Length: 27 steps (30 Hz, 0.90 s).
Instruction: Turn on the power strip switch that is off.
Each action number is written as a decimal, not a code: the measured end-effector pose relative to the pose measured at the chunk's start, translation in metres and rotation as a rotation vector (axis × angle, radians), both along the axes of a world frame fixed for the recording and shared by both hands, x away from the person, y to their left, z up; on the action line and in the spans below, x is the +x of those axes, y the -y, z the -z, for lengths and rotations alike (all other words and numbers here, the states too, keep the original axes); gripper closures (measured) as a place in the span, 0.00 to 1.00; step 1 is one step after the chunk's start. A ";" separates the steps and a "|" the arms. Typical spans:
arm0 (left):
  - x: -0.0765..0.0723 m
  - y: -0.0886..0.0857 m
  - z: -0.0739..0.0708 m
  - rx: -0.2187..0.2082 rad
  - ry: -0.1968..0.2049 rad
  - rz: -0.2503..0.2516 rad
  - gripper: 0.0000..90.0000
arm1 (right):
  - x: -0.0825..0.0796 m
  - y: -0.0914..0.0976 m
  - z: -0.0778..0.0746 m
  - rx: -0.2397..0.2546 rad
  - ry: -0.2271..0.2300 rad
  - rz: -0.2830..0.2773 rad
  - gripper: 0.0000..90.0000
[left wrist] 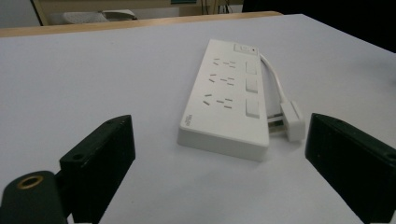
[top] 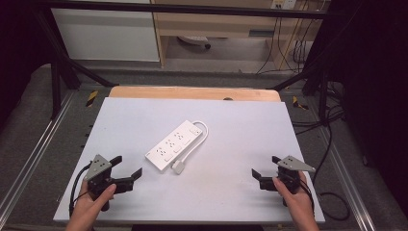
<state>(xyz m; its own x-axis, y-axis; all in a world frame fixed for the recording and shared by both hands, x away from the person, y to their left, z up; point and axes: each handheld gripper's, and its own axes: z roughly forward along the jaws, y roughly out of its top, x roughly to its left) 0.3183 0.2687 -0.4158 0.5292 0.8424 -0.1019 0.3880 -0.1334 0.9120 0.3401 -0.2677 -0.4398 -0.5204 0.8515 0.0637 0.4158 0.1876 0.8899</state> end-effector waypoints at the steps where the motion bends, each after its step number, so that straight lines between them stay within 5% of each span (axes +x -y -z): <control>1: 0.000 0.000 -0.001 -0.004 0.000 0.000 0.10 | -0.001 -0.001 0.000 0.002 -0.002 0.001 0.04; 20: 0.006 0.009 -0.011 -0.026 0.024 0.022 0.10 | -0.003 -0.009 -0.002 -0.001 0.000 -0.003 0.04; 27: 0.003 0.011 -0.018 -0.035 0.028 -0.007 0.10 | -0.005 -0.011 -0.001 -0.024 0.000 -0.019 0.04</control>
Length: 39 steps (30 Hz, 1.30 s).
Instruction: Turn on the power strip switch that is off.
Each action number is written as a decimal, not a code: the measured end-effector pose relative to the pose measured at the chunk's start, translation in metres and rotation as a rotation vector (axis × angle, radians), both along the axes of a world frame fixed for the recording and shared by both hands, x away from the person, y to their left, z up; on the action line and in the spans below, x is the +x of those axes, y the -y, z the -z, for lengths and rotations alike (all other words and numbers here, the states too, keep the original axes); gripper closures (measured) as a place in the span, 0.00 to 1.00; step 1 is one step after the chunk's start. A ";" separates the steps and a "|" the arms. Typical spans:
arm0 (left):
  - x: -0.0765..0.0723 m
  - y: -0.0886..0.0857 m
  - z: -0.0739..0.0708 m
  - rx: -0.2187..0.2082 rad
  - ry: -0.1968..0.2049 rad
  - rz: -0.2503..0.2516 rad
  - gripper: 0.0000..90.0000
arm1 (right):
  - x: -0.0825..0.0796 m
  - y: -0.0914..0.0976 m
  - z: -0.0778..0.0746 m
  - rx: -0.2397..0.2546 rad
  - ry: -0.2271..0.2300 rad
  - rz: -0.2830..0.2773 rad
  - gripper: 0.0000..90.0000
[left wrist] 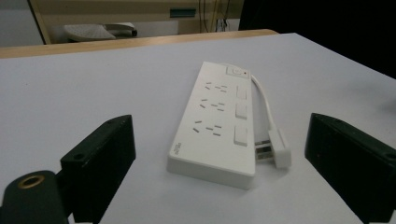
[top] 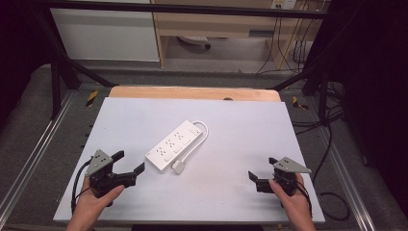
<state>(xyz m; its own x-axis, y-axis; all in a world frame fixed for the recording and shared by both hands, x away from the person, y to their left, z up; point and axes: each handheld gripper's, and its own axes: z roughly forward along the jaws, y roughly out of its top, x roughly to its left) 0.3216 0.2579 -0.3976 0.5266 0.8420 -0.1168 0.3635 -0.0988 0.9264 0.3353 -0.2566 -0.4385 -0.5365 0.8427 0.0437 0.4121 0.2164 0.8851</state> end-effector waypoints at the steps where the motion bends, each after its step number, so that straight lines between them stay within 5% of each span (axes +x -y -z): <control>1: 0.000 0.000 -0.001 -0.001 0.004 0.004 0.10 | 0.000 0.000 0.000 0.000 0.000 0.000 0.04; 15: 0.005 0.016 -0.014 0.034 0.014 0.050 0.10 | 0.004 0.007 0.003 0.005 -0.016 0.012 0.04; 24: 0.016 0.028 -0.025 0.012 0.029 0.094 0.11 | 0.002 0.002 0.002 0.010 -0.015 0.007 0.04; 39: 0.036 0.055 -0.036 0.055 0.047 0.142 0.09 | 0.004 0.002 0.005 0.025 -0.034 -0.005 0.05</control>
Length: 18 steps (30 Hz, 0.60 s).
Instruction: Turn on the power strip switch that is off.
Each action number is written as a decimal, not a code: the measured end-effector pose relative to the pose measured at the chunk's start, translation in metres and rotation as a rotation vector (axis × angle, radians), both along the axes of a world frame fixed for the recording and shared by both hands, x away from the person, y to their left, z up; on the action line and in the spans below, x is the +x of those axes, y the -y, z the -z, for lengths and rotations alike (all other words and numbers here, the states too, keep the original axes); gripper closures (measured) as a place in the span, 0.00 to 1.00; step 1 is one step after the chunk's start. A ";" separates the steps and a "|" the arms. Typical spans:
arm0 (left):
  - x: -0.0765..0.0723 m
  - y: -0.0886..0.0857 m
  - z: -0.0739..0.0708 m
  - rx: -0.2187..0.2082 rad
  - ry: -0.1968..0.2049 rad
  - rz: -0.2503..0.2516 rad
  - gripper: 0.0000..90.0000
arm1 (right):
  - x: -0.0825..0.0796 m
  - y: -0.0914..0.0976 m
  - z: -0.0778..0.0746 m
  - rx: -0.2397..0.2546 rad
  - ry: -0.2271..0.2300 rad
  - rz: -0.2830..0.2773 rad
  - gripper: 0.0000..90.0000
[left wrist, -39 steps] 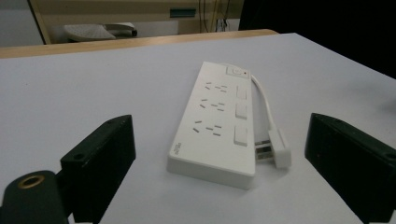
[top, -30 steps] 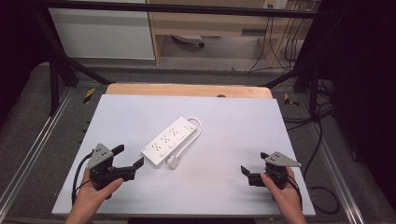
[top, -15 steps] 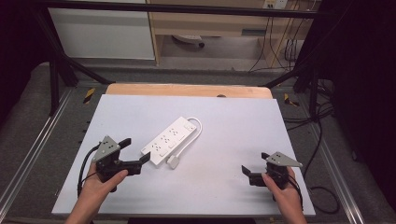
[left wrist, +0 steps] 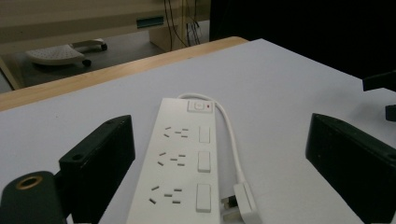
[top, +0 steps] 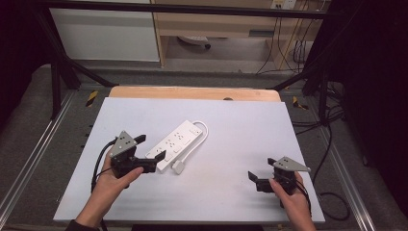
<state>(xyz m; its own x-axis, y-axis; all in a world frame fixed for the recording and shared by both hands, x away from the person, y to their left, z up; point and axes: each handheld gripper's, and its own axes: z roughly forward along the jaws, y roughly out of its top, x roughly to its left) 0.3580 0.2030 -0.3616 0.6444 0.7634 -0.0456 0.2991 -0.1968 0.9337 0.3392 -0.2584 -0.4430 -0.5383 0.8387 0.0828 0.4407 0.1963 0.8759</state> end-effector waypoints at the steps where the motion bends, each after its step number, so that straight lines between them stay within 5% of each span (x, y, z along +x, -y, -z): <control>1: 0.001 0.001 0.000 0.003 -0.003 0.003 0.09 | -0.001 0.000 -0.001 0.001 0.002 -0.002 0.05; 18: 0.012 0.024 -0.007 -0.002 0.008 0.036 0.06 | -0.003 -0.006 -0.003 -0.017 0.012 -0.020 0.04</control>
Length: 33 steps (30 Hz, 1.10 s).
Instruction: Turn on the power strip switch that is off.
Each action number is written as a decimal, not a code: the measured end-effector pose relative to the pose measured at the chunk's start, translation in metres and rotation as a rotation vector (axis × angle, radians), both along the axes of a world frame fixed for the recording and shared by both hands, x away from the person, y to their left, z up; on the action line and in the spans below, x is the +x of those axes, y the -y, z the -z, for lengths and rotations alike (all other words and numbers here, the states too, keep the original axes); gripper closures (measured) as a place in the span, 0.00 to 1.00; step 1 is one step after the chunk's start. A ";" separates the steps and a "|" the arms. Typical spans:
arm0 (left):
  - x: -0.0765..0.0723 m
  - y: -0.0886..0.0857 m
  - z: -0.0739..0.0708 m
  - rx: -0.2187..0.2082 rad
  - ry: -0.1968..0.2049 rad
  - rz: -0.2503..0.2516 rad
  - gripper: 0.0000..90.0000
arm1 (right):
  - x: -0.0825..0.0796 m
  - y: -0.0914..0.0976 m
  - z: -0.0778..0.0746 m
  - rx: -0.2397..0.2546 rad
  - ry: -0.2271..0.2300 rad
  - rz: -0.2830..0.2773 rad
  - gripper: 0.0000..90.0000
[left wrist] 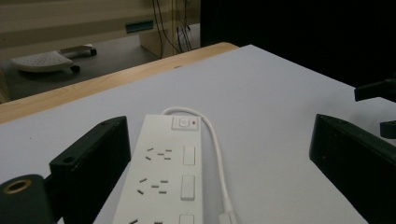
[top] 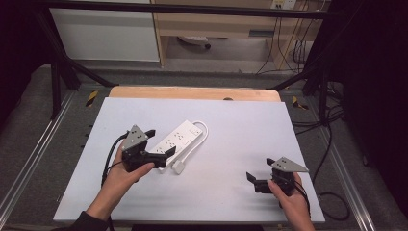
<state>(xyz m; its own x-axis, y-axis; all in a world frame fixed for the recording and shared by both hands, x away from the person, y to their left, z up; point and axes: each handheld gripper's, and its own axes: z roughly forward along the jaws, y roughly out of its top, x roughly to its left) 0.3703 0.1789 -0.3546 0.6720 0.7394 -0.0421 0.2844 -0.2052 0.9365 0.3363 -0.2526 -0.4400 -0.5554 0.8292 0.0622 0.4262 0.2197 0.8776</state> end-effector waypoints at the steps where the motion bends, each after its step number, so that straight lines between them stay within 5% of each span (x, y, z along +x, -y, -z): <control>1: 0.001 0.002 0.000 0.002 0.000 0.003 0.06 | 0.000 0.000 0.000 0.000 0.000 0.000 0.04; 33: 0.031 0.041 0.005 0.010 -0.016 0.038 0.08 | 0.004 -0.001 0.001 -0.003 -0.007 -0.010 0.04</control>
<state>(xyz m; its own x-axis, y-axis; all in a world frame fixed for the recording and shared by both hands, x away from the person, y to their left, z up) 0.4008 0.1380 -0.3594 0.6991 0.7136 -0.0456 0.2908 -0.2254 0.9298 0.3399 -0.2512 -0.4413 -0.5632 0.8238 0.0638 0.4300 0.2262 0.8741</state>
